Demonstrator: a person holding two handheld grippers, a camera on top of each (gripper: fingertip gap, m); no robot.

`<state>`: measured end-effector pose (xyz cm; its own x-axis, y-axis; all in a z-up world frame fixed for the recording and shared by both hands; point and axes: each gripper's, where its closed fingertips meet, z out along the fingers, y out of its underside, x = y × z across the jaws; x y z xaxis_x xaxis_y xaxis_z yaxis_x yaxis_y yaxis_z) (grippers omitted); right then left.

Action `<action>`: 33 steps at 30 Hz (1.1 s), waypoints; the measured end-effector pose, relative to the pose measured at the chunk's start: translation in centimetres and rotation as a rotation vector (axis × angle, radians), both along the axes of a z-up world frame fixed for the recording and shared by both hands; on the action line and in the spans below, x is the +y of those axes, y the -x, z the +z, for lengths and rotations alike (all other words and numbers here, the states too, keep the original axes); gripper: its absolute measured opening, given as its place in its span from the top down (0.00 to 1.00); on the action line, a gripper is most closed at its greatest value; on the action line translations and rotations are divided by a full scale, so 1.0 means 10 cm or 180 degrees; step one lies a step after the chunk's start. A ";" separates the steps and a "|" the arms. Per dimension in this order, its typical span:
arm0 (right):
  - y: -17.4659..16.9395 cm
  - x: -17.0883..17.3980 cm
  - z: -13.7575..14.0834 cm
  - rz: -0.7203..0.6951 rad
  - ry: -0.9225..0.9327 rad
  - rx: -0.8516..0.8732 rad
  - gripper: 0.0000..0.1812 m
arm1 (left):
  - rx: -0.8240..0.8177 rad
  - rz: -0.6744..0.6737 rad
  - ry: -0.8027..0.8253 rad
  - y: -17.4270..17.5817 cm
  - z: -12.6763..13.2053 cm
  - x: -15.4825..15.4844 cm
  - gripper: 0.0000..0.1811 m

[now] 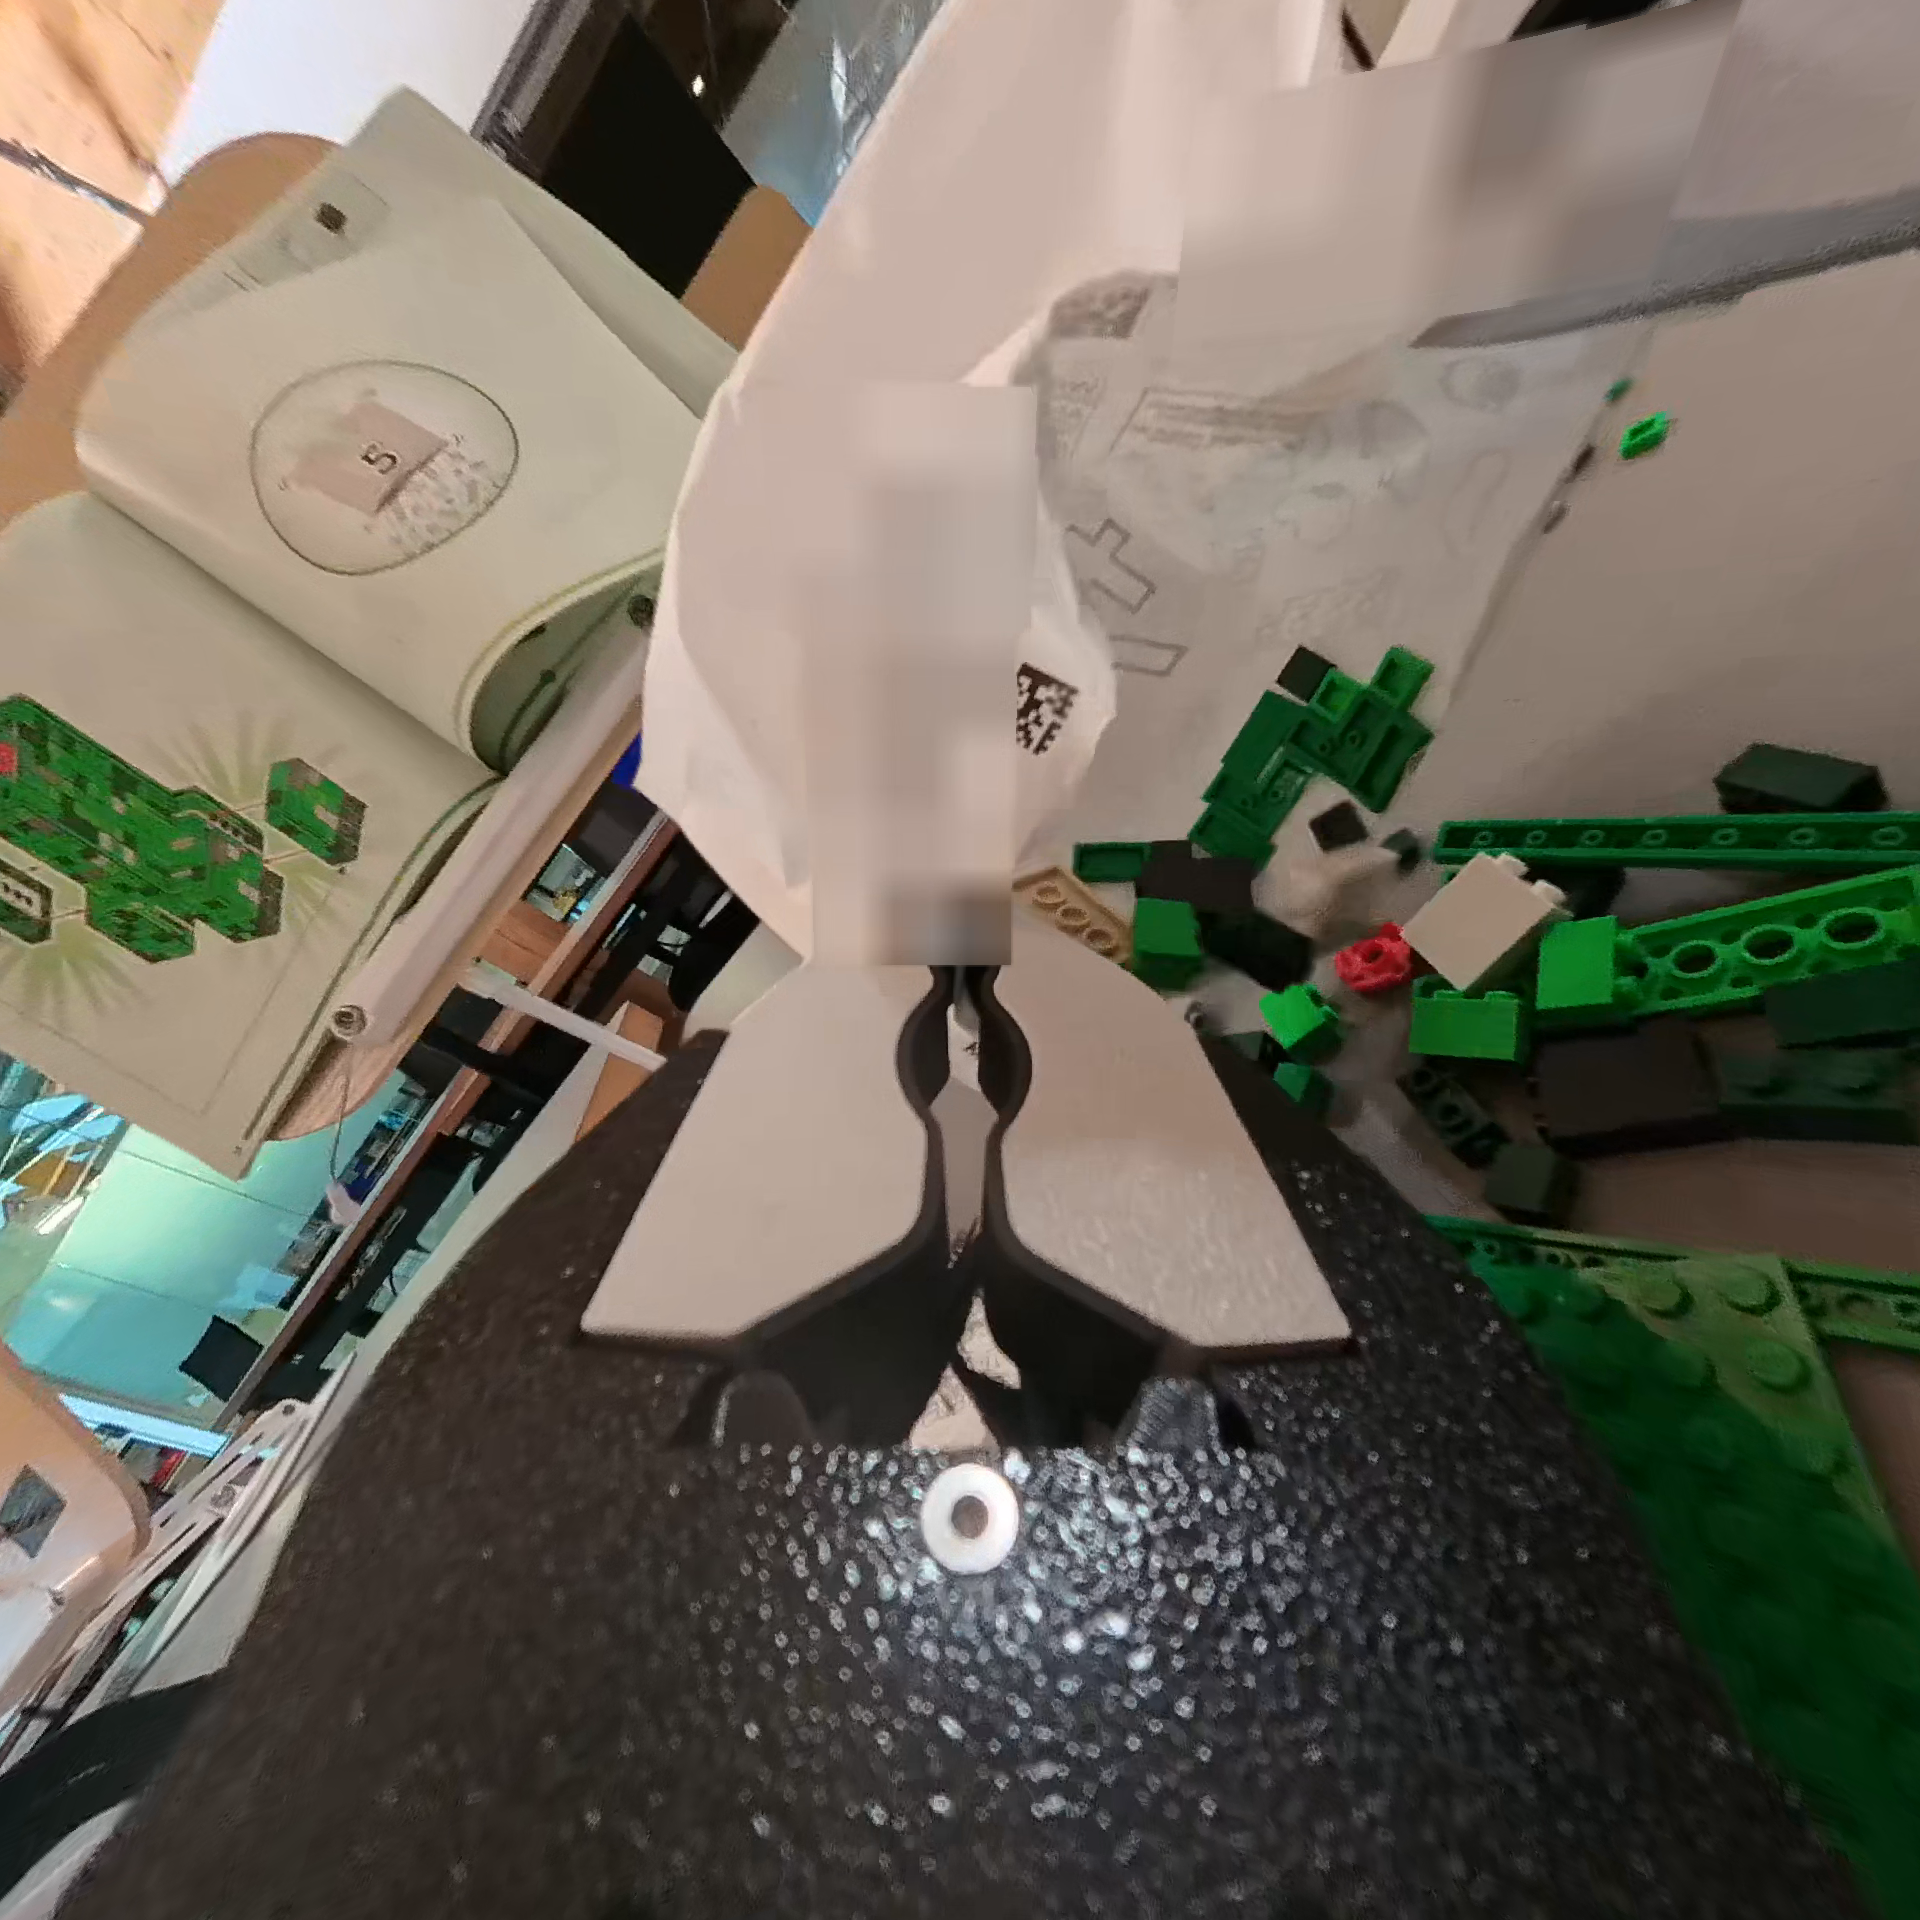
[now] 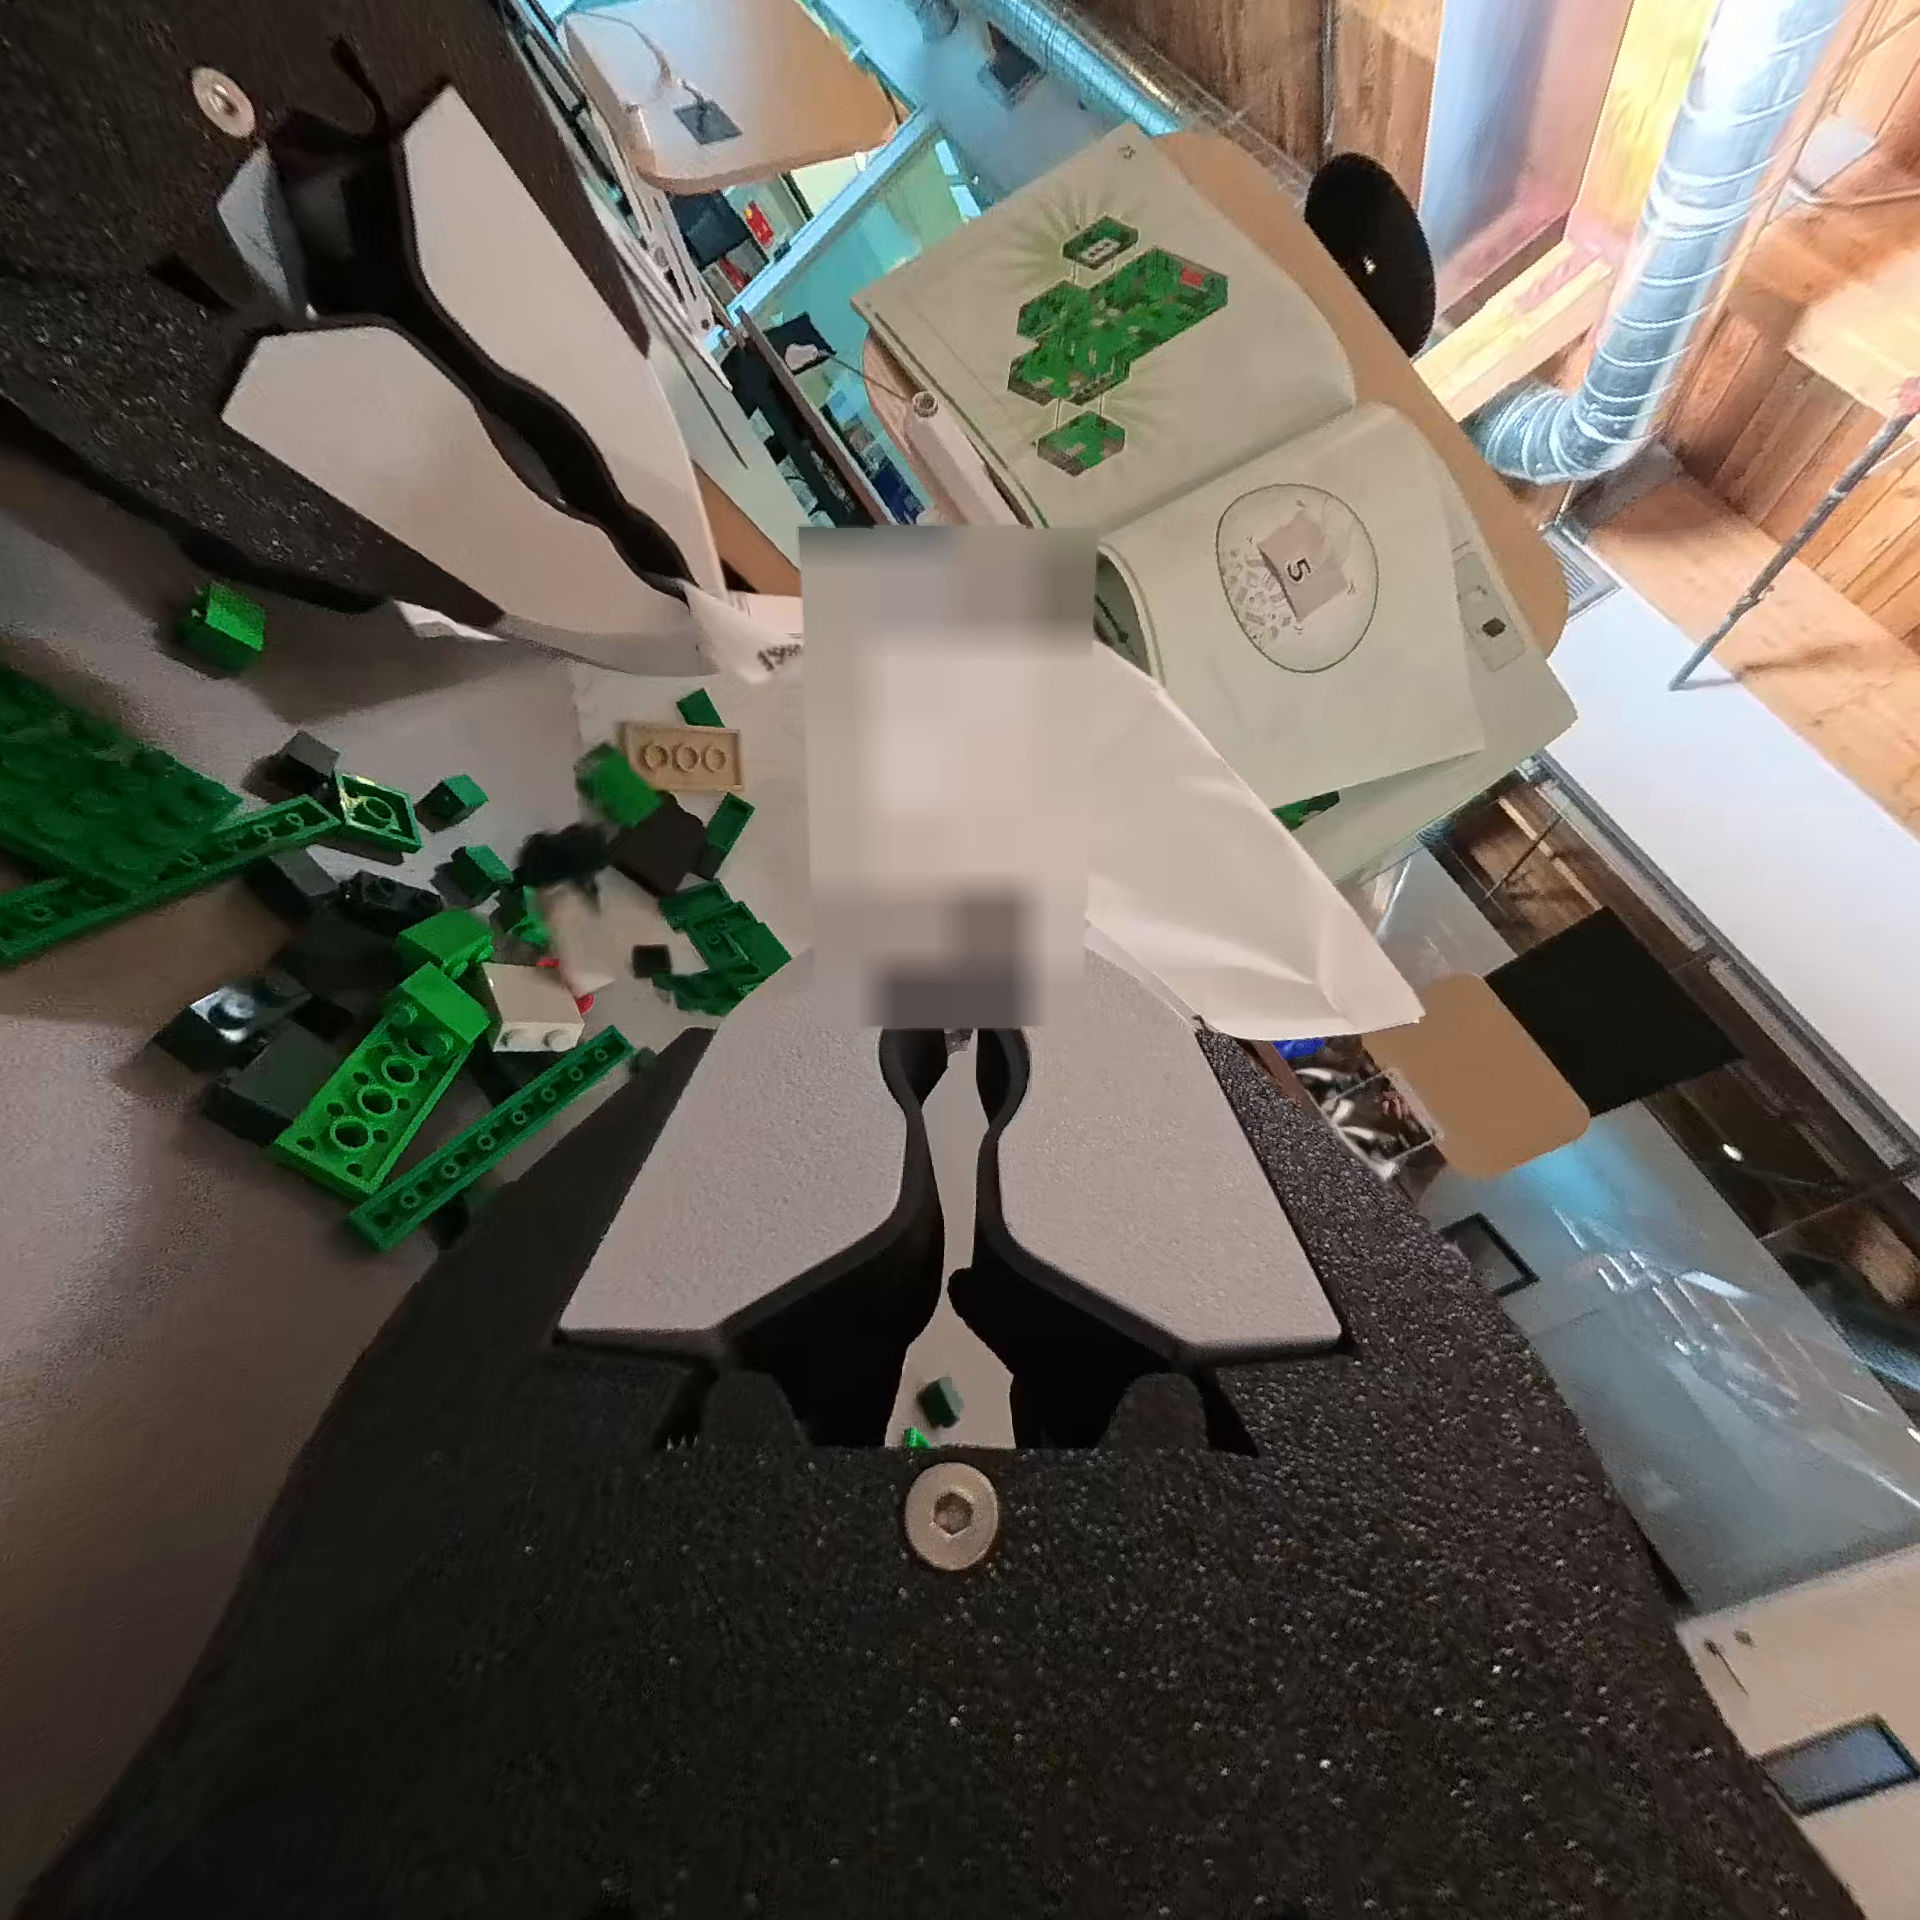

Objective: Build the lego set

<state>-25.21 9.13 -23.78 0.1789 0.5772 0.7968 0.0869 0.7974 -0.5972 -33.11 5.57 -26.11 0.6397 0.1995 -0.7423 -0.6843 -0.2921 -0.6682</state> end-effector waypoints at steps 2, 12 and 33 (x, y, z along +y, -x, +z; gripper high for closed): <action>-0.01 -0.01 0.01 0.0009 -0.0012 0.0028 1.00 | -0.0017 0.0027 0.0017 0.02 -0.01 0.00 1.00; -0.02 -0.03 0.02 0.0044 -0.0048 0.0065 1.00 | 0.0036 0.0006 -0.0023 0.00 0.02 -0.02 1.00; -0.06 -0.06 0.07 0.0080 -0.0097 0.0162 1.00 | 0.0125 -0.0017 -0.0119 -0.04 0.10 -0.08 1.00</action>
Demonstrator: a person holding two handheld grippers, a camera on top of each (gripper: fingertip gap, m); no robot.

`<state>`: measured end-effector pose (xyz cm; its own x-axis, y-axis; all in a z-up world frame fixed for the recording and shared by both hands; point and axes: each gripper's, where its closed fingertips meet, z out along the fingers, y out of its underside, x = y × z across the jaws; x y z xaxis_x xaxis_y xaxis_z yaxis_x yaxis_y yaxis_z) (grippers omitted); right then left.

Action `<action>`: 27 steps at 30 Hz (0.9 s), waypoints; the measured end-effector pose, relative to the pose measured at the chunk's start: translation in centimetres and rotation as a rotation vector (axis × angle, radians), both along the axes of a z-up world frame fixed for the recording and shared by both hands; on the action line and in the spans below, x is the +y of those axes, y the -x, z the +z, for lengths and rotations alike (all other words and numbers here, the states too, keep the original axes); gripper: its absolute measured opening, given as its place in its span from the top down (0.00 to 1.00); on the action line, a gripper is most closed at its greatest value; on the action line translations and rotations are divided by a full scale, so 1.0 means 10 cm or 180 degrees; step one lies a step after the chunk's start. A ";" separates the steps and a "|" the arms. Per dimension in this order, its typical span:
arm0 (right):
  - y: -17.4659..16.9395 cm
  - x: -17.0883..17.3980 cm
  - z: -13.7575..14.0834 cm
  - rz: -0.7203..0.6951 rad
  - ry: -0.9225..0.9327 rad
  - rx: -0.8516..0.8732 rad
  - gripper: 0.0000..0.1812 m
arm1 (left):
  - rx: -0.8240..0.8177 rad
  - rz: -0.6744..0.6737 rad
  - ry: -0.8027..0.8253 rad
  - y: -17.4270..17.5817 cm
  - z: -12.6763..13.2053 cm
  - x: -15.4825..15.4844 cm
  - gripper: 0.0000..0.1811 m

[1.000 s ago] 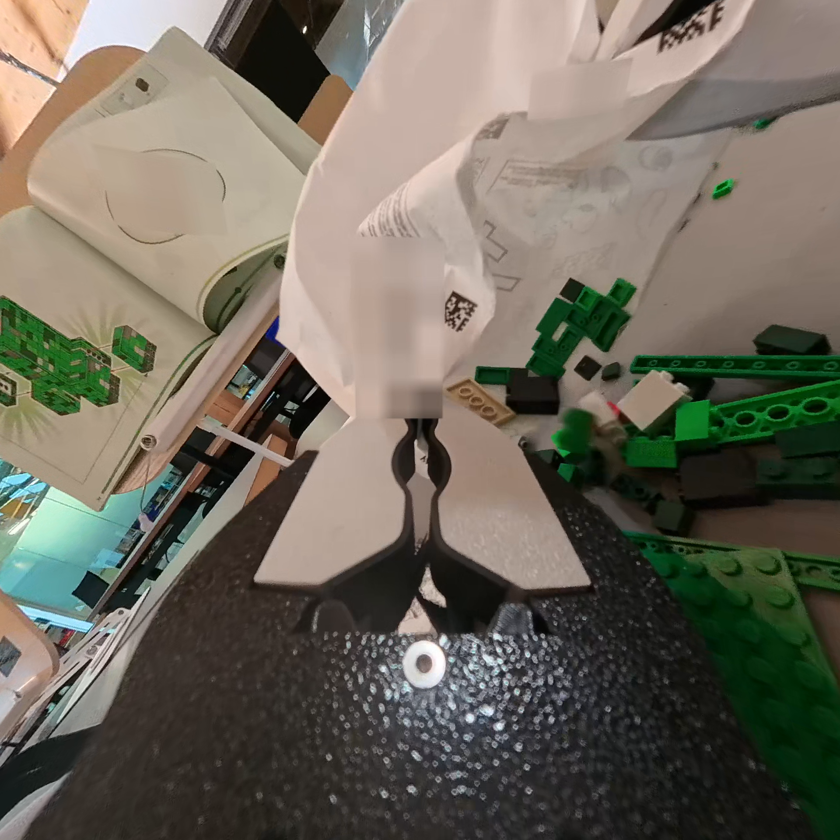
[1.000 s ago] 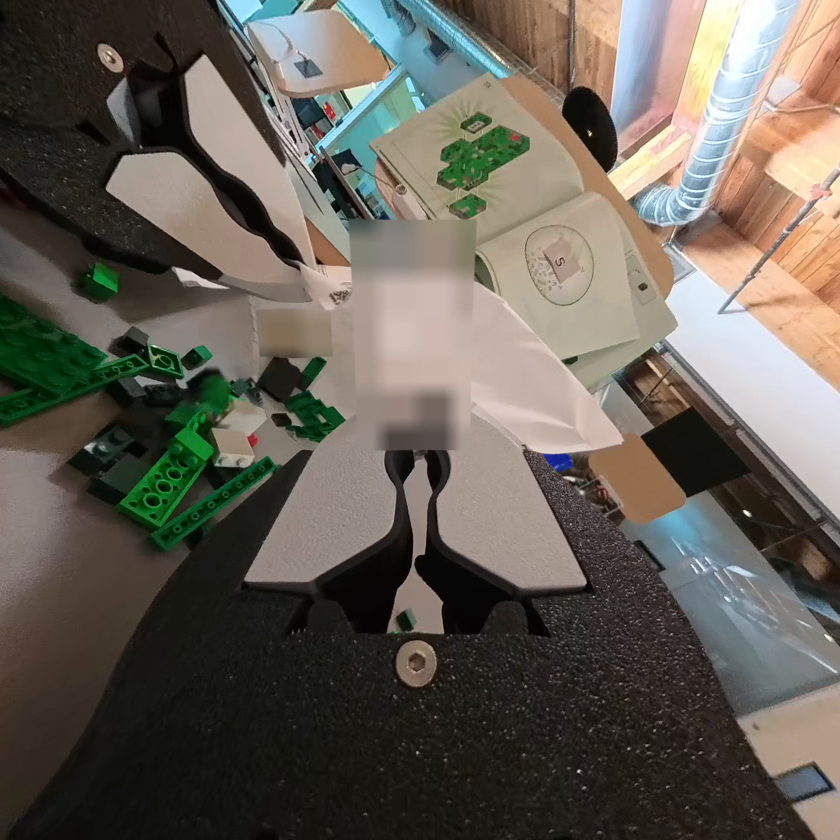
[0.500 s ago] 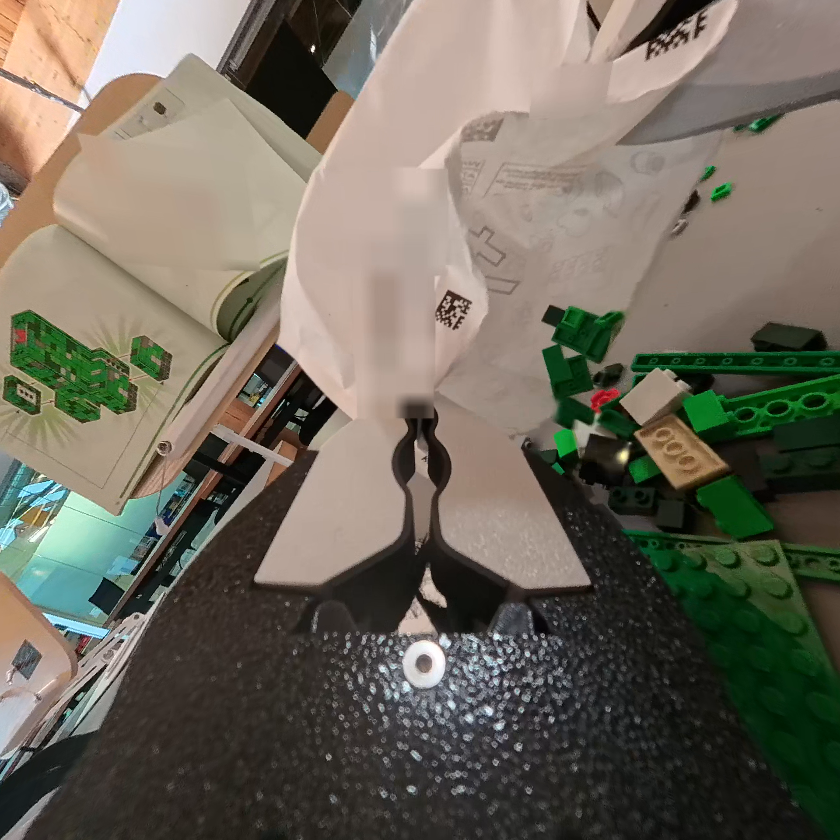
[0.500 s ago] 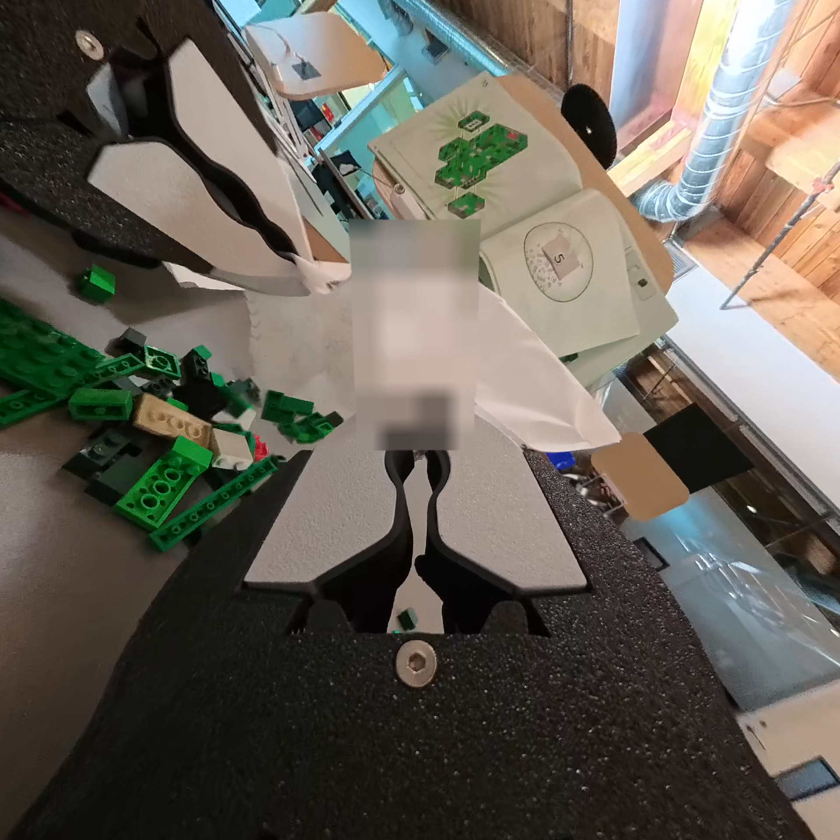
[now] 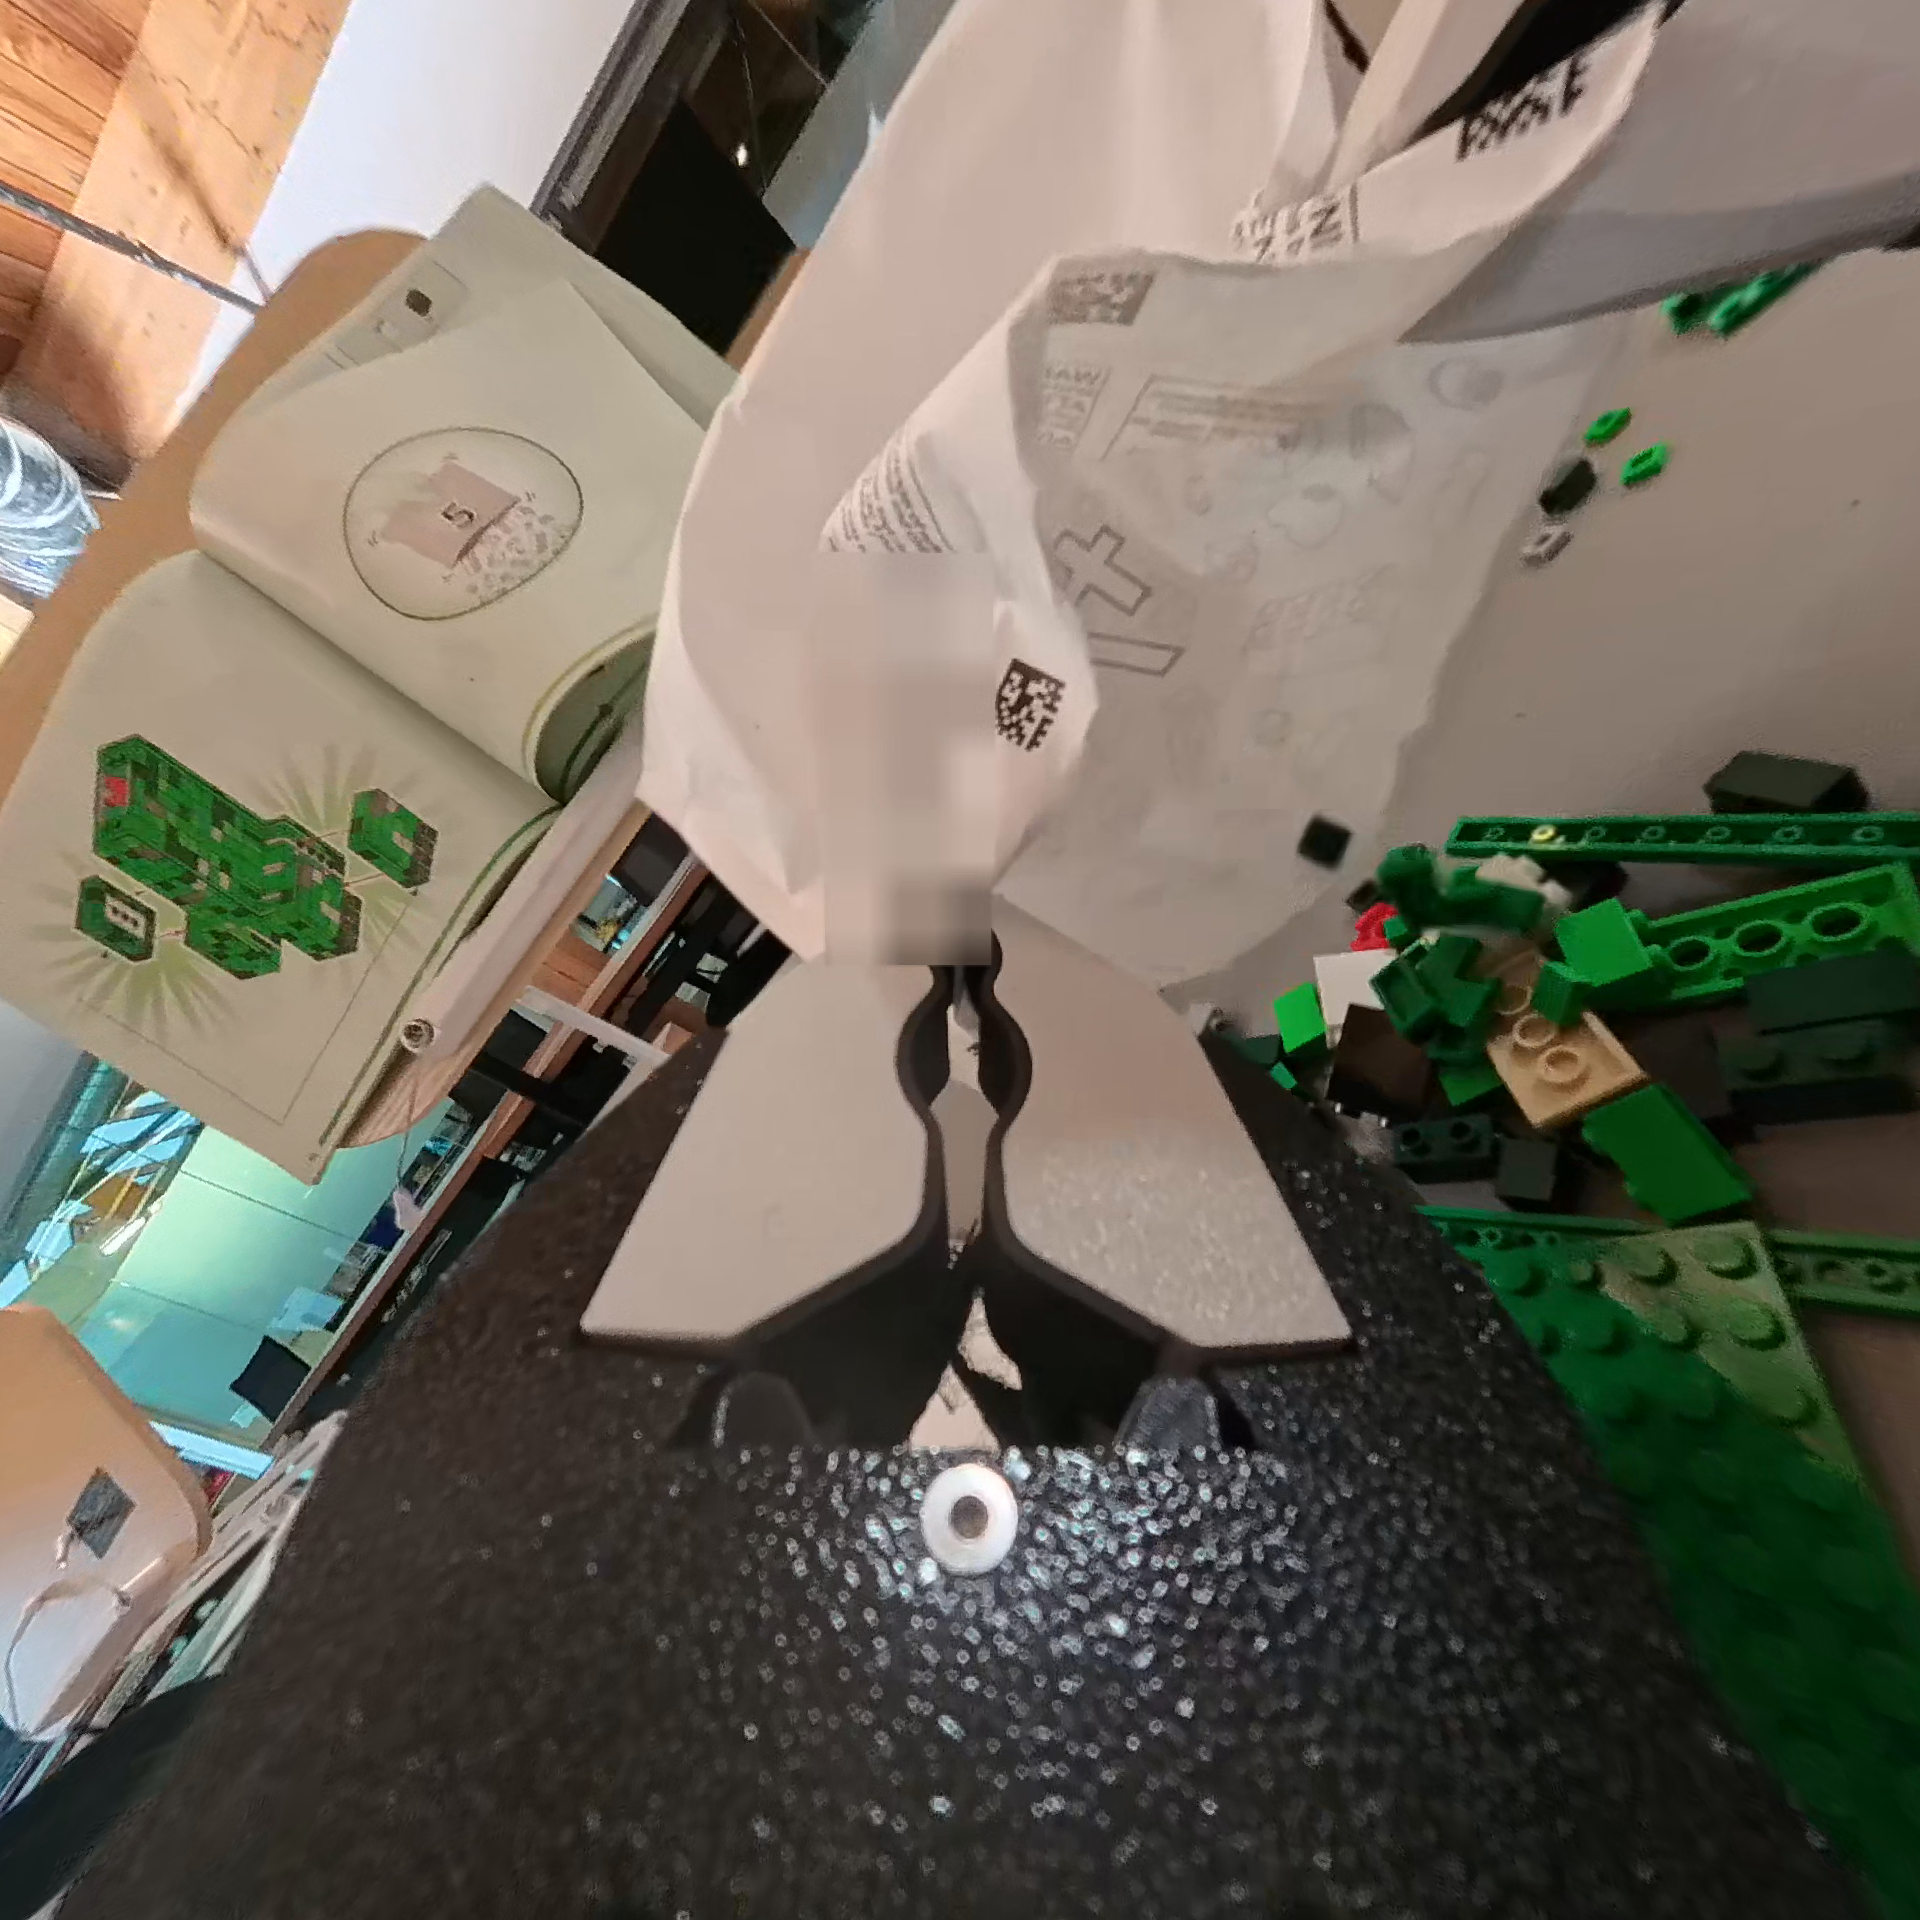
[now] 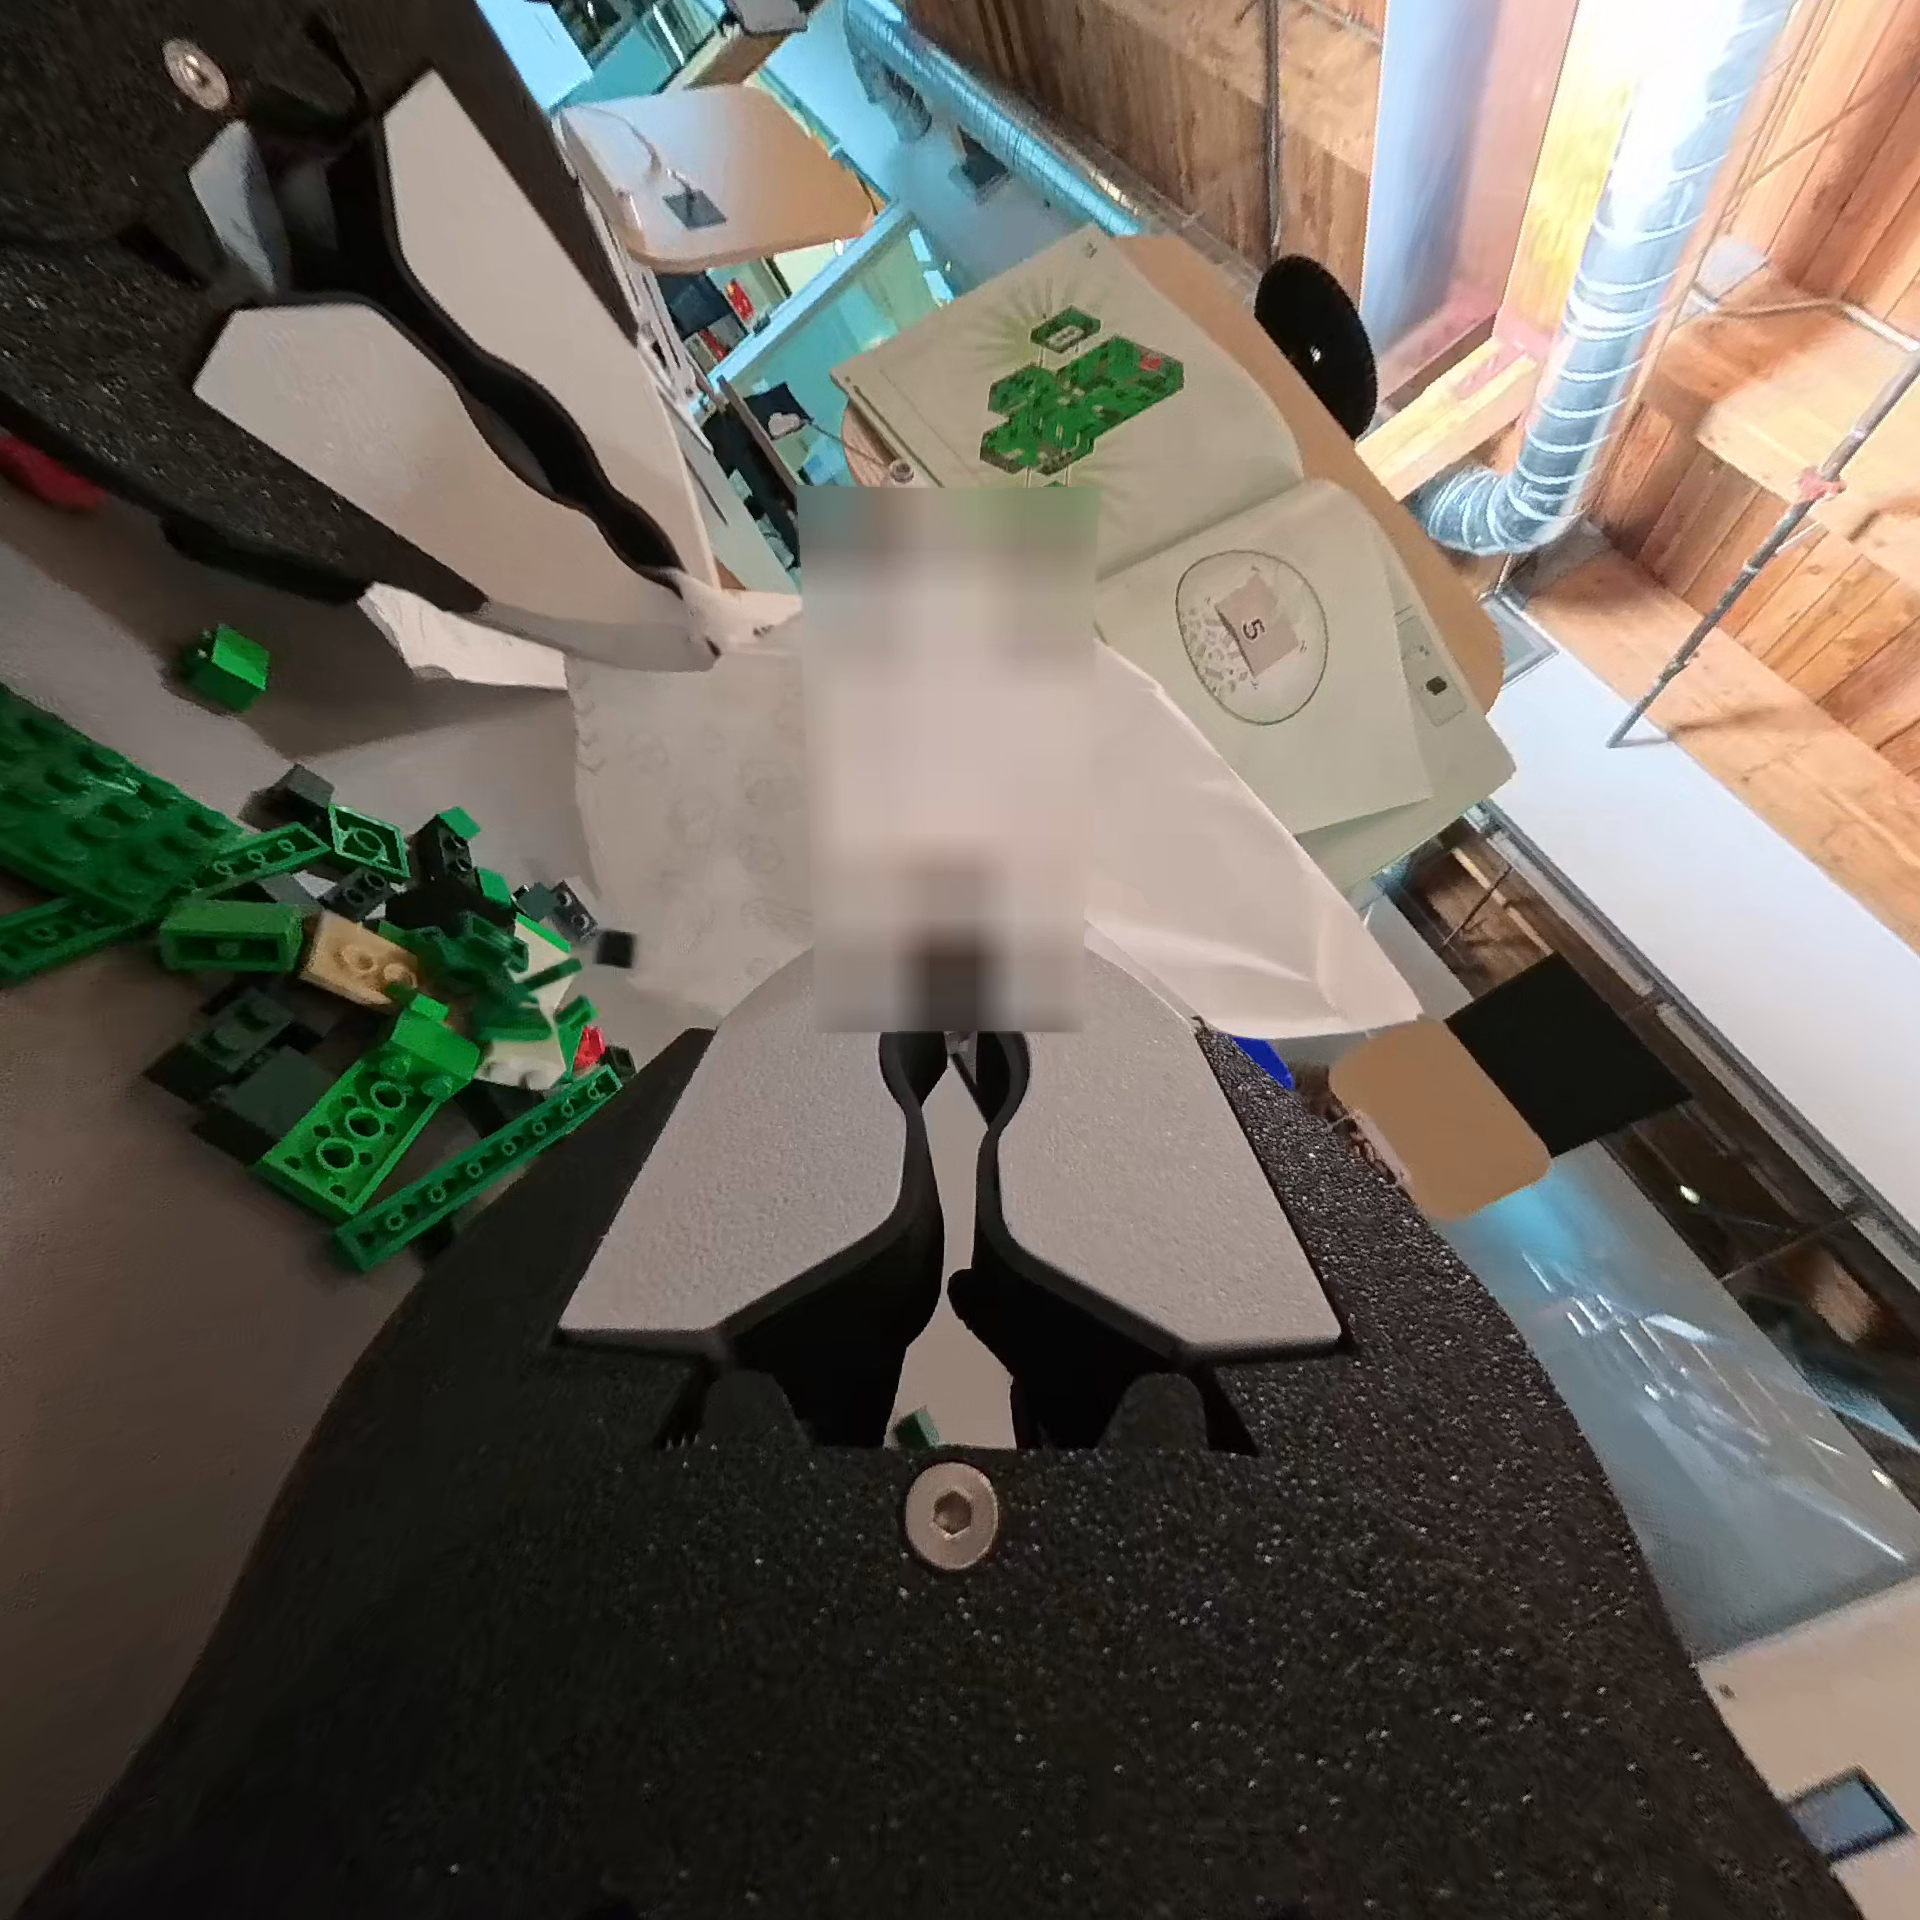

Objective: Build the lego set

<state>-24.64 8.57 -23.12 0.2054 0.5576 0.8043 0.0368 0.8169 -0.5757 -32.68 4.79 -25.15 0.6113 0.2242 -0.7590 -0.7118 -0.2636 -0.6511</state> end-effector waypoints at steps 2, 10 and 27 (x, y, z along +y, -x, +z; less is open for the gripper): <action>0.00 0.02 0.00 -0.0020 0.0026 0.0001 1.00 | -0.0011 0.0024 0.0041 0.03 -0.03 0.01 1.00; 0.02 0.40 0.20 -0.0598 0.0368 -0.0030 1.00 | -0.0349 -0.0057 0.0209 0.05 -0.04 0.20 1.00; -0.30 1.57 0.57 -0.1583 0.2826 -0.1020 1.00 | -0.2230 -0.0420 0.1096 -0.09 0.57 1.11 0.95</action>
